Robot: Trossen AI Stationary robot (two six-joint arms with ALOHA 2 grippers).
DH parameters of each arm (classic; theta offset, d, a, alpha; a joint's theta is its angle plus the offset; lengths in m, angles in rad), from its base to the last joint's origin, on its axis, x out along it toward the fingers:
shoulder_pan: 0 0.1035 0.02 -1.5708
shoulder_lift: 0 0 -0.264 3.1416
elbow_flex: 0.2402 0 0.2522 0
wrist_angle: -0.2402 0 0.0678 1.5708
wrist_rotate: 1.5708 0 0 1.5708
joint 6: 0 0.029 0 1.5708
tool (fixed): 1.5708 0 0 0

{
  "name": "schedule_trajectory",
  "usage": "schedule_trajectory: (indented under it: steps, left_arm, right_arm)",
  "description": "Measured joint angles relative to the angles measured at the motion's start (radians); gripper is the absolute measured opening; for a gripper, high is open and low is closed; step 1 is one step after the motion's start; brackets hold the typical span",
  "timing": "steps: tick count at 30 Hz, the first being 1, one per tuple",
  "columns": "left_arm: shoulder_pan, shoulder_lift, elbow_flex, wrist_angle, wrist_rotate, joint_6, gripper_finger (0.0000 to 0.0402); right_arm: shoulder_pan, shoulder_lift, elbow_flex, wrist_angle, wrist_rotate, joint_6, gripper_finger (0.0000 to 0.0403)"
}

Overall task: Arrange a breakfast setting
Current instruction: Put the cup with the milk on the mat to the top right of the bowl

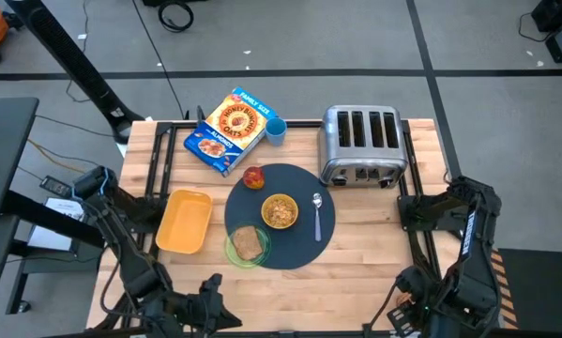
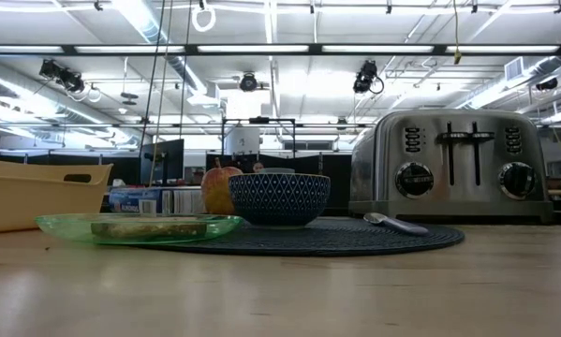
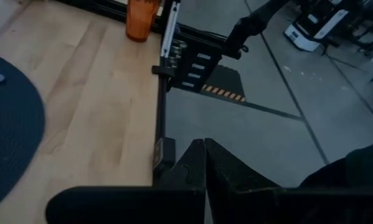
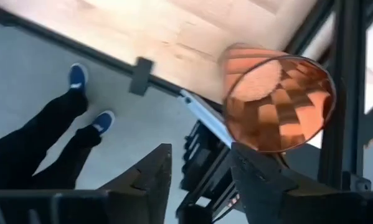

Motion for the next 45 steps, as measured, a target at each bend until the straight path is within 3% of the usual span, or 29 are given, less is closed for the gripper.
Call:
schedule_trajectory:
  steps: [6, 20, 27, 39, 45]
  left_arm:
    - [-0.003, 0.0, 0.0, 0.02, 0.023, 0.005, 0.0002]
    - [-0.001, 0.0, 0.0, 0.017, 0.025, -0.015, 0.0002]
    - [-0.001, 0.0, 0.0, 0.017, 0.026, -0.023, 0.0002]
    - [-0.001, -0.003, -0.001, 0.005, 0.026, -0.028, 0.0002]
    - [-0.001, -0.019, -0.002, -0.027, 0.024, -0.039, 0.0002]
  right_arm:
    - [0.004, 0.0, -0.091, 0.034, -0.02, 0.021, 0.0199]
    - [0.005, -0.001, -0.338, 0.208, -0.113, 0.012, 0.0179]
    - [0.004, -0.001, -0.404, 0.273, -0.113, 0.012, 0.014]
    - [-0.024, -0.001, -0.406, 0.209, -0.1, -0.038, 0.0019]
    - [-0.064, -0.01, -0.404, 0.201, -0.097, -0.138, 0.0013]
